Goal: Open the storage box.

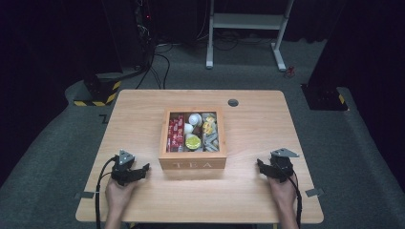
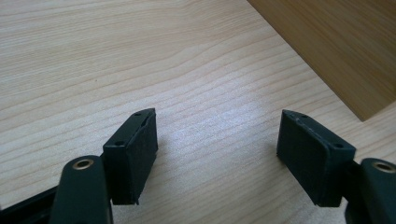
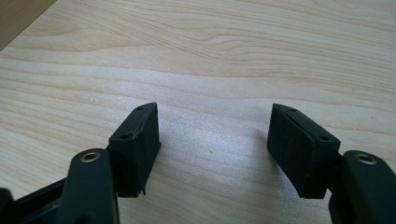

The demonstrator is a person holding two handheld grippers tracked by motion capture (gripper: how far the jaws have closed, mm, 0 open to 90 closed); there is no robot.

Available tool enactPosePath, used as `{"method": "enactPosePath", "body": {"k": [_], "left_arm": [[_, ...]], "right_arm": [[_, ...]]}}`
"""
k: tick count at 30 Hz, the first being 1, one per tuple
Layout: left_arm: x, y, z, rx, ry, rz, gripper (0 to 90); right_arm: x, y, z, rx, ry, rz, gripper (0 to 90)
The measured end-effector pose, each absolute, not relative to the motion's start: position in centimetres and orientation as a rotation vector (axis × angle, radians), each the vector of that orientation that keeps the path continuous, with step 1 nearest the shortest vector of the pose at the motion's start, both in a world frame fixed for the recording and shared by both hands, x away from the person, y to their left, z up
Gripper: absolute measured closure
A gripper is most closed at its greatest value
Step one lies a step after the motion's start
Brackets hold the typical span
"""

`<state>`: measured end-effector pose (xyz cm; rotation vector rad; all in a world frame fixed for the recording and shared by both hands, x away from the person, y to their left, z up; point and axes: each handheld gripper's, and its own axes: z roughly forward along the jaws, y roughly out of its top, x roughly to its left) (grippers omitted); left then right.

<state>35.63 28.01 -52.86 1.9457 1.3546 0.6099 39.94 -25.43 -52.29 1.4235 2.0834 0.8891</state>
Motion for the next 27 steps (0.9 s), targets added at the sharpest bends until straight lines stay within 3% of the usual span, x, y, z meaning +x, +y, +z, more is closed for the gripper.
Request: {"method": "enactPosePath", "body": {"k": [27], "left_arm": [[35.55, 28.08, -52.83, 1.928, 1.36, 0.601, 32.0]], "right_arm": [[39.93, -25.35, -52.29, 1.429, 2.079, 0.884, 32.7]]}}
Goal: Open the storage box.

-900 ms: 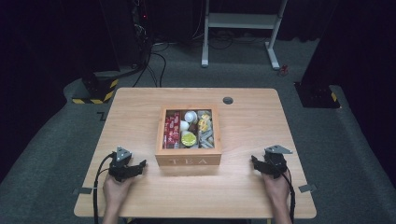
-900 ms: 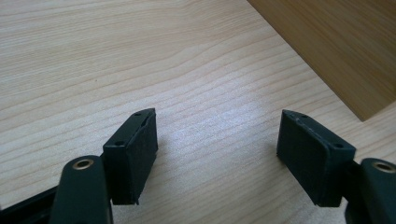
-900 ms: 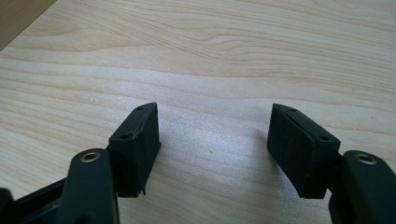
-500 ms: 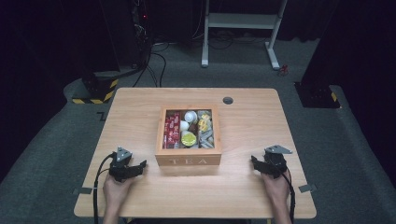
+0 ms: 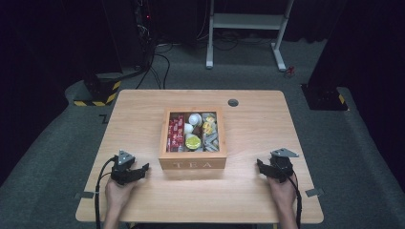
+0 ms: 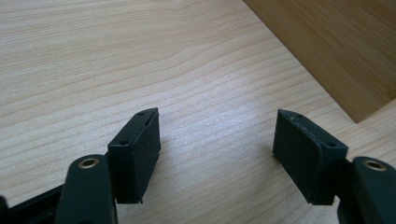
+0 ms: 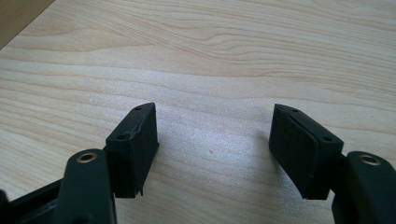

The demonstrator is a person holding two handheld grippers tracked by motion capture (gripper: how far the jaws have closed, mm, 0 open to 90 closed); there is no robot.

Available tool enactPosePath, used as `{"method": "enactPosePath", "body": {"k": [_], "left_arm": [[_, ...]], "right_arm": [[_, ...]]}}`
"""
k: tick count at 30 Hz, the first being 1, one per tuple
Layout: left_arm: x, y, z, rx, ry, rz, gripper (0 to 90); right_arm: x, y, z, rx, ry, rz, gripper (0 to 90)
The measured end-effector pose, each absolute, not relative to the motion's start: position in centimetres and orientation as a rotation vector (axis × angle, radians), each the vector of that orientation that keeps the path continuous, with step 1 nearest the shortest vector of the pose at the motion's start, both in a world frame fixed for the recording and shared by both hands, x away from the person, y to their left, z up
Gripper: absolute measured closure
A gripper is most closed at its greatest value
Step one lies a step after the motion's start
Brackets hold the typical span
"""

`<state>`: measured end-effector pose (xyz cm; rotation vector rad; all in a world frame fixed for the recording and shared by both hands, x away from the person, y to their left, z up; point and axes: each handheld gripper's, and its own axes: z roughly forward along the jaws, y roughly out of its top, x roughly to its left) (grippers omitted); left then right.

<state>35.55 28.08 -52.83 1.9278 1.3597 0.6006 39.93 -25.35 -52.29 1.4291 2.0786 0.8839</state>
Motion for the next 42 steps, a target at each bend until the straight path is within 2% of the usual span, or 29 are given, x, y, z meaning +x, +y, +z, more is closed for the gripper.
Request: {"method": "enactPosePath", "body": {"k": [18, 29, 42], "left_arm": [[34.8, 27.8, -52.3, 1.916, 1.278, 0.544, 37.8], [33.8, 27.0, -51.8, 1.926, 1.196, 0.519, 45.5], [32.7, 25.1, -51.6, 1.998, 1.055, 0.421, 57.0]], "right_arm": [[39.9, -25.4, -52.3, 1.429, 2.078, 0.884, 32.8], [39.9, -25.3, -52.3, 1.43, 2.078, 0.884, 32.8], [39.9, -25.3, -52.3, 1.43, 2.078, 0.884, 32.8]]}}
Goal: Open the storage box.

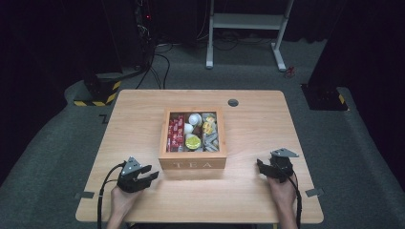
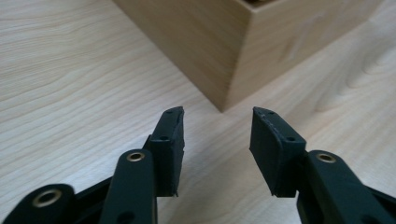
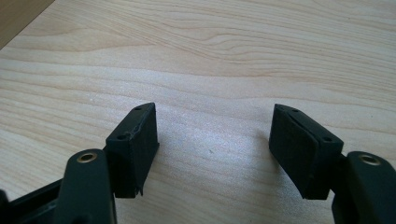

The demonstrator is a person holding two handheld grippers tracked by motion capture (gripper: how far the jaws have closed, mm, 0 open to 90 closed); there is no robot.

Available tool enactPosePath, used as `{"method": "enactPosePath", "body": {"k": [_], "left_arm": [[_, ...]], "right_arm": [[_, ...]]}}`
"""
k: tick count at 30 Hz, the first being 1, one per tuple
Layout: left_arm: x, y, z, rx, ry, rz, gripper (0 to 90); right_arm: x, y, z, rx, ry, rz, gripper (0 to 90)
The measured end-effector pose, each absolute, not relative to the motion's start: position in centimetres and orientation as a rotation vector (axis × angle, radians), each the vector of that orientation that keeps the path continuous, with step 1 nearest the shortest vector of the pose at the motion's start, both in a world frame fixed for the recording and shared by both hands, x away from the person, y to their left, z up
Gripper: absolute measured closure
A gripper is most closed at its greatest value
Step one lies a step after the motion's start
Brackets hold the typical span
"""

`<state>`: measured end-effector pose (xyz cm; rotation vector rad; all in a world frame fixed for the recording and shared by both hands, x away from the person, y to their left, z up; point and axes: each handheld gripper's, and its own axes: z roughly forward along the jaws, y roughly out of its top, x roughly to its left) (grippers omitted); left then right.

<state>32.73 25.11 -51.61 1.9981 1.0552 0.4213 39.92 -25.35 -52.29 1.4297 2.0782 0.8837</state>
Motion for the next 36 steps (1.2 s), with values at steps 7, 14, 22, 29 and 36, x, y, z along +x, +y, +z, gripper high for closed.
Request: {"method": "enactPosePath", "body": {"k": [7, 14, 22, 29, 36], "left_arm": [[32.7, 24.4, -51.6, 2.015, 1.008, 0.406, 62.9], [32.9, 23.7, -51.6, 2.009, 1.006, 0.386, 69.4], [33.3, 22.8, -51.5, 2.017, 0.988, 0.393, 75.8], [33.6, 22.1, -51.4, 2.018, 0.968, 0.393, 80.3], [34.1, 21.7, -51.1, 2.007, 0.954, 0.396, 85.3]], "right_arm": [[39.9, -25.3, -52.3, 1.43, 2.078, 0.884, 32.8], [39.9, -25.3, -52.3, 1.43, 2.078, 0.884, 32.8], [39.9, -25.3, -52.3, 1.429, 2.078, 0.884, 32.8], [39.9, -25.3, -52.3, 1.429, 2.078, 0.884, 32.8], [39.9, -25.3, -52.3, 1.429, 2.079, 0.884, 32.8]]}}
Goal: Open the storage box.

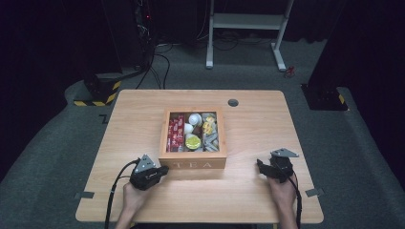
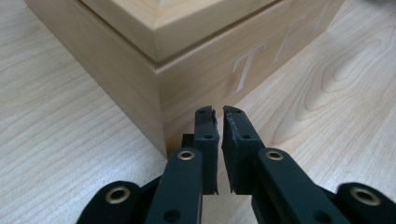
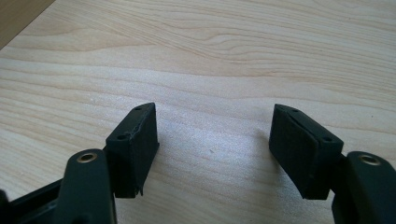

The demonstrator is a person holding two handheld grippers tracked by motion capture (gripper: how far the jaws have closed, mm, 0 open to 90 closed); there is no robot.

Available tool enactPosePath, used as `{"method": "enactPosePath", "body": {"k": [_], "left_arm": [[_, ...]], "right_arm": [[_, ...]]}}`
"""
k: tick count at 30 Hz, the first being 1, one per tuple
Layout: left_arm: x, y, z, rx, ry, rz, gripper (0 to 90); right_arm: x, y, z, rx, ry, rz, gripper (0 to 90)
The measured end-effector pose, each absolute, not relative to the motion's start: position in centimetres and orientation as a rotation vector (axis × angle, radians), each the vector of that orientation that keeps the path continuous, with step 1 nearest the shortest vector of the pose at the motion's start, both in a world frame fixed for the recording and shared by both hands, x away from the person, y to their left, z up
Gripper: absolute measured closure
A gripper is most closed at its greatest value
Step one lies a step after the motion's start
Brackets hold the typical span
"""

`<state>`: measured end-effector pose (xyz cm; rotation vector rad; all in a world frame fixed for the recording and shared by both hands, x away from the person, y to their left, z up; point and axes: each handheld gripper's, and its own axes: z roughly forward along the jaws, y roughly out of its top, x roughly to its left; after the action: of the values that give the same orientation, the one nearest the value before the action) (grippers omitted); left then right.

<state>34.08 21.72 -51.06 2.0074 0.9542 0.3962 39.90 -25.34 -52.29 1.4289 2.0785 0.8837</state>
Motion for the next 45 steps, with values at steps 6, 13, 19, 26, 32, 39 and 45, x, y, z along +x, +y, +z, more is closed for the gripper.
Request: {"method": "enactPosePath", "body": {"k": [6, 13, 19, 26, 32, 39, 45], "left_arm": [[34.3, 21.6, -50.9, 2.005, 0.945, 0.403, 88.0], [34.5, 21.5, -50.4, 1.98, 0.944, 0.413, 90.0], [34.5, 21.3, -50.1, 1.958, 0.936, 0.403, 90.0], [34.5, 21.6, -49.8, 1.916, 0.954, 0.367, 90.0], [34.4, 21.5, -49.3, 1.911, 0.941, 0.376, 90.0], [34.6, 21.1, -48.8, 1.919, 0.933, 0.392, 90.0], [34.6, 21.0, -48.7, 1.919, 0.935, 0.394, 90.0]], "right_arm": [[39.9, -25.3, -52.3, 1.431, 2.078, 0.884, 32.8], [39.9, -25.3, -52.3, 1.431, 2.078, 0.884, 32.8], [39.9, -25.3, -52.3, 1.429, 2.079, 0.884, 32.8], [39.9, -25.3, -52.3, 1.429, 2.079, 0.884, 32.8], [39.9, -25.3, -52.3, 1.429, 2.079, 0.884, 32.8], [39.9, -25.3, -52.3, 1.433, 2.079, 0.884, 32.8], [39.9, -25.3, -52.3, 1.433, 2.079, 0.884, 32.7]]}}
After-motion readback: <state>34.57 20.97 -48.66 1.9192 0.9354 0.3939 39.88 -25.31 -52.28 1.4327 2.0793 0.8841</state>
